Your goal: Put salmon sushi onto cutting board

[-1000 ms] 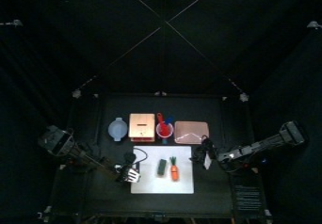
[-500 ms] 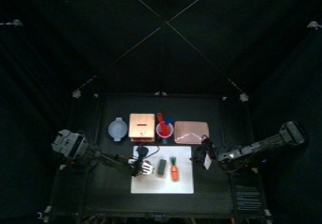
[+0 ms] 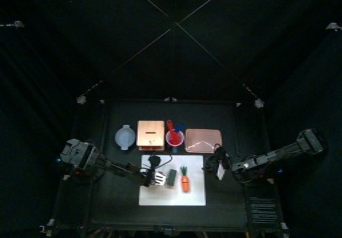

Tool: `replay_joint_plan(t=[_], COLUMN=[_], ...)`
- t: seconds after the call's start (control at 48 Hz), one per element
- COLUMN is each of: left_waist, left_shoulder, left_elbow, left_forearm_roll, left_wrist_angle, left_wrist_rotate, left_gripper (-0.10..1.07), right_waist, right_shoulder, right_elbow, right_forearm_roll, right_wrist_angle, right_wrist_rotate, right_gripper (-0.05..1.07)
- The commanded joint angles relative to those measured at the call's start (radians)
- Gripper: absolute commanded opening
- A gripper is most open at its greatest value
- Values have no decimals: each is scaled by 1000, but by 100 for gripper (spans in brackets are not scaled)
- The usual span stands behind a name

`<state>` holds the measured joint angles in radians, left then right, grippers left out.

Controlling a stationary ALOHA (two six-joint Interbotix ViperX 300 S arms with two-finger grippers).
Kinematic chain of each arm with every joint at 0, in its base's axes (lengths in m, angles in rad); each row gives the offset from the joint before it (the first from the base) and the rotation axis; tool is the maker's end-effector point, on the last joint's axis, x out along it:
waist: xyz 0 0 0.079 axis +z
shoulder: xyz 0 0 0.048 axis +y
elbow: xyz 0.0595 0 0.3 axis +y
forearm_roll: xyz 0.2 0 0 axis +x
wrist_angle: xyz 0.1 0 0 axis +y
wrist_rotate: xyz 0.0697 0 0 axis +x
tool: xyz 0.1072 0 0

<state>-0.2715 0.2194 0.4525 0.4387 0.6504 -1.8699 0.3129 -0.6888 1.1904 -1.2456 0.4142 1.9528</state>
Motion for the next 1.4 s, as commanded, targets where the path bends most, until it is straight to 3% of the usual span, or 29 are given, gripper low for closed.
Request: replay_joint_plan(t=[0.0,0.125,0.354,0.542,0.688,0.854,1.042,1.146,1.375], left_waist=[6,5,-6,-31,-48,-64,-61,-6,77], left_shoulder=[-17,-38,-244,-423,-580,-765,-919,-950,-951], left_elbow=[-28,-20,57,178,308,431,555,591,624], left_forearm_roll=[2,-2,-25,12,163,365,635,699,718], left_wrist_angle=[-3,-12,-14,-78,-224,-383,-445,-456,-541], left_wrist_rotate=[3,35,178,273,376,416,443,445,459], left_gripper=[98,100,100,100,100,100,100,100,100], right_waist=[-2,-2,3,5,11,11,5,3,3], right_shoulder=[-2,-2,-8,-17,-21,-21,-9,-5,0], right_elbow=[-9,-9,-17,-31,-51,-71,-64,-72,-67], right_forearm_roll=[-2,2,2,-17,-52,-69,-64,-63,-63], right_wrist_angle=[2,2,2,2,2,2,5,6,8], right_wrist_rotate=[-2,0,0,-2,0,0,9,8,9], right_gripper=[88,88,88,88,88,88,88,88,88])
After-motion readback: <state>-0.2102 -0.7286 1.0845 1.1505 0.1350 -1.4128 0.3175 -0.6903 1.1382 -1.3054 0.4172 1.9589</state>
